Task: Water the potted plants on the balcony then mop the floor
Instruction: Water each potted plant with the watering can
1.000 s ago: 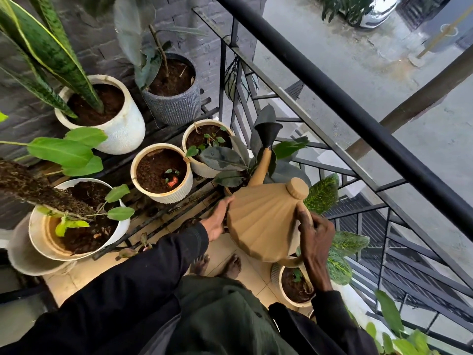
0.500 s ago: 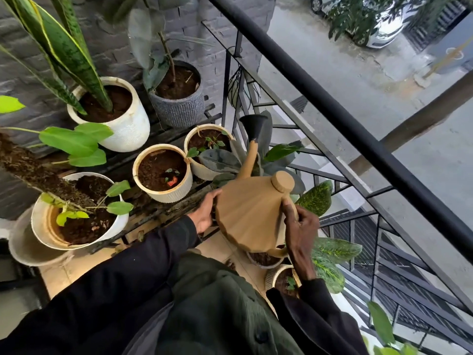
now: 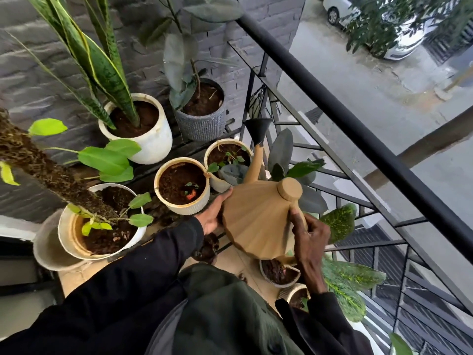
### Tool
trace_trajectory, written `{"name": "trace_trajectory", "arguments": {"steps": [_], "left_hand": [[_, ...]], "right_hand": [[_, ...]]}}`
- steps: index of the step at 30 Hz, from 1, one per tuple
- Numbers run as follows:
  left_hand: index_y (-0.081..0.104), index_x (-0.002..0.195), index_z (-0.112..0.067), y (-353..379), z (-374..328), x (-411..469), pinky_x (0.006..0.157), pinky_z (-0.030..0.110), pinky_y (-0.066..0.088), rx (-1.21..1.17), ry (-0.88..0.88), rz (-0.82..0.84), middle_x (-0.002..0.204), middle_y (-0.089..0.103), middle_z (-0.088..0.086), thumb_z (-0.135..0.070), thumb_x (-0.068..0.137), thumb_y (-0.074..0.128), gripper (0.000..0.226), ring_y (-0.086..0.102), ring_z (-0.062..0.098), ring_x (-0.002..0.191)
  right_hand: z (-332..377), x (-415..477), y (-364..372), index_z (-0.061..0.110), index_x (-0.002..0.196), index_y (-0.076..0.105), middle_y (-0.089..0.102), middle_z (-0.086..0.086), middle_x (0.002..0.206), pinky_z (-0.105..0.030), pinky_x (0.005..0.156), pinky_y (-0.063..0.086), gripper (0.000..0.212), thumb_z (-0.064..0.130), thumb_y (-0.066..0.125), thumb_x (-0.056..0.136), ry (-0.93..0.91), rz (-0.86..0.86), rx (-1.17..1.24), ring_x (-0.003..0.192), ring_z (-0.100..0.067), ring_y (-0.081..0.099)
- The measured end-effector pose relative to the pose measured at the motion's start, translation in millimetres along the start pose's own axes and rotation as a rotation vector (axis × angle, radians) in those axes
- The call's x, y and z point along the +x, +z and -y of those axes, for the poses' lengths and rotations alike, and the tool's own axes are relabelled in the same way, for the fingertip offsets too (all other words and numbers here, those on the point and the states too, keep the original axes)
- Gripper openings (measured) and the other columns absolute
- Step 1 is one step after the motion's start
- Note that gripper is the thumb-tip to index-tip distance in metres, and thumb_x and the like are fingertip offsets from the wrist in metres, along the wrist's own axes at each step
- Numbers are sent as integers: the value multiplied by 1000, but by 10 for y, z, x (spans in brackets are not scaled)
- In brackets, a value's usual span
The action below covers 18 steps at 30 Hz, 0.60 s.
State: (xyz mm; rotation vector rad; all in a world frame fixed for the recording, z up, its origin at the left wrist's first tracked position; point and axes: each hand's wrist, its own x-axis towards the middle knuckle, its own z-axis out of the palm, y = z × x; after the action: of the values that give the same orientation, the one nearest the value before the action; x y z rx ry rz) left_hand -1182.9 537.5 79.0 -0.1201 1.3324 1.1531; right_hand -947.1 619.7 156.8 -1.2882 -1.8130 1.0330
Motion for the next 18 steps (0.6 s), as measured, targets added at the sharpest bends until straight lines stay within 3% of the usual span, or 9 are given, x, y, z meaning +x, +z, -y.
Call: {"name": "trace_trajectory", "arguments": {"steps": [3,6,10,12,15,18], "left_hand": [[68,132,-22,-137,-125,17,111,44,46,33,-3,13,127,72,6,-71,78,73,73,64,23,121],[65,136,-26,-249,-200,72,108,43,48,42,38,-1,124,74,1,-74,75,74,78,65,20,119],[63,136,-32,-384,-292,156,114,50,43,9,45,-9,128,71,1,-78,66,76,85,63,22,122],[65,134,-33,-441,-337,172,114,51,42,12,33,-11,127,72,0,-77,73,72,76,63,22,121],[68,130,-31,-525,-395,199,107,46,48,-6,-10,-20,121,75,1,-75,84,63,64,66,22,117],[69,127,-34,-585,-426,208,98,44,52,-18,-40,-1,120,75,3,-78,84,58,63,66,25,116]], "right_hand": [[194,121,160,17,72,75,64,8,60,-12,49,38,49,59,58,90,16,32,0,49,-3,52],[367,267,357,6,63,69,62,-8,56,-29,48,39,55,51,62,95,6,81,-44,47,-15,47],[562,507,601,-1,55,56,51,-19,50,-32,49,30,60,39,66,99,30,146,-103,48,-15,35],[651,625,690,-3,54,51,42,-11,47,-31,47,26,63,39,65,99,24,184,-162,48,-15,30],[842,787,832,14,50,37,29,8,46,-21,42,18,62,35,66,100,-8,233,-250,46,-12,21],[973,956,983,18,51,32,28,7,45,-21,40,19,61,31,66,101,-74,277,-346,43,-12,22]]}}
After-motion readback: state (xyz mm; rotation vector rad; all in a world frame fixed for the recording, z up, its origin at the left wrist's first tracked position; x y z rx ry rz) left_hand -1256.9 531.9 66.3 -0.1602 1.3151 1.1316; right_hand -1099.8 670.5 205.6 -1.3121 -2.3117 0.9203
